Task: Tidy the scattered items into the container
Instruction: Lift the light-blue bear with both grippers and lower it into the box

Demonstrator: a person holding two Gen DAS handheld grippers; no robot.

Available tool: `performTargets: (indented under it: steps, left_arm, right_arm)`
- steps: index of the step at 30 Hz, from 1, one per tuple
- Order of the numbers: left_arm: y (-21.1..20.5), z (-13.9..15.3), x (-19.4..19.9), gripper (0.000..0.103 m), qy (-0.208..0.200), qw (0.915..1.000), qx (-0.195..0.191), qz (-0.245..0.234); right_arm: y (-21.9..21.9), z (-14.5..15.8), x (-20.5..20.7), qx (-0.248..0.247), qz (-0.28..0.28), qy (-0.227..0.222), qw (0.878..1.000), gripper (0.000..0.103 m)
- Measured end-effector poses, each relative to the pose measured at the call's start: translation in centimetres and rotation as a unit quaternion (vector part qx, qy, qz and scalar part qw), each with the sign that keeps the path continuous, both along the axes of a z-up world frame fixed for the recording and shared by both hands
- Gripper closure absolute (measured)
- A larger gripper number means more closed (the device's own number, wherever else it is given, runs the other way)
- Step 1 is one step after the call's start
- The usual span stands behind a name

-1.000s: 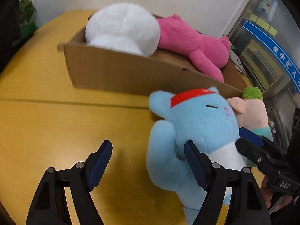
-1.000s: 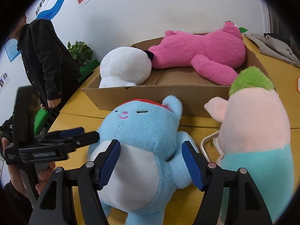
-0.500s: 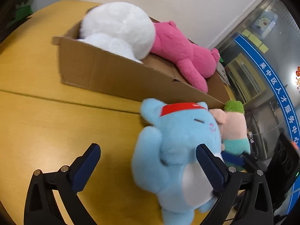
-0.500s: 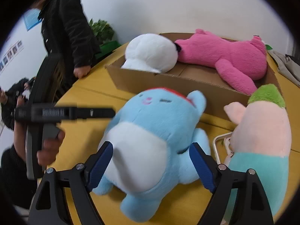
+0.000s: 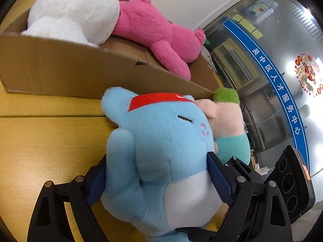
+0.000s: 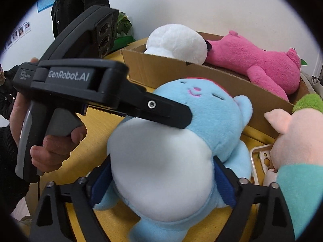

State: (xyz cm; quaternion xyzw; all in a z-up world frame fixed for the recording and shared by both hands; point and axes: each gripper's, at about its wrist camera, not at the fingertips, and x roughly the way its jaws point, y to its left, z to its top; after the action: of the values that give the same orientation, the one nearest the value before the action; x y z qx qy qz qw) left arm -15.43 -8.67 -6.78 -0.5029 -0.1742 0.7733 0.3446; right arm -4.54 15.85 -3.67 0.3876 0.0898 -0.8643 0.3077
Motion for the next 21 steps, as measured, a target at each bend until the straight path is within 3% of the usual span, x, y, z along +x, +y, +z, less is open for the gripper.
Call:
performTargets:
  steps: [4, 8, 13, 17, 21]
  left_arm:
    - [0.4, 2.8, 0.1, 0.013, 0.035, 0.9994, -0.005, 0.001]
    - [0.2, 7.7, -0.9, 0.013, 0.093, 0.9956, 0.013, -0.001]
    - [1.6, 13.7, -6.4, 0.013, 0.175, 0.9845, 0.003, -0.005]
    - [2.5, 14.7, -12.1, 0.013, 0.181, 0.9834, -0.009, 0.002]
    - [2.4, 14.1, -15.7, 0.013, 0.173, 0.9848, -0.017, 0.005]
  right_arm:
    - [0.1, 1.4, 0.9, -0.01, 0.0, 0.027, 1.0, 0.028]
    - [0.1, 4.9, 1.3, -0.014, -0.001, 0.083, 0.996, 0.028]
    - [0.2, 10.4, -2.4, -0.019, -0.011, 0.156, 0.988, 0.028]
    - [0.1, 12.0, -7.9, -0.026, -0.018, 0.176, 0.984, 0.028]
    - [0.0, 11.6, -12.1, -0.024, -0.025, 0.178, 0.983, 0.028]
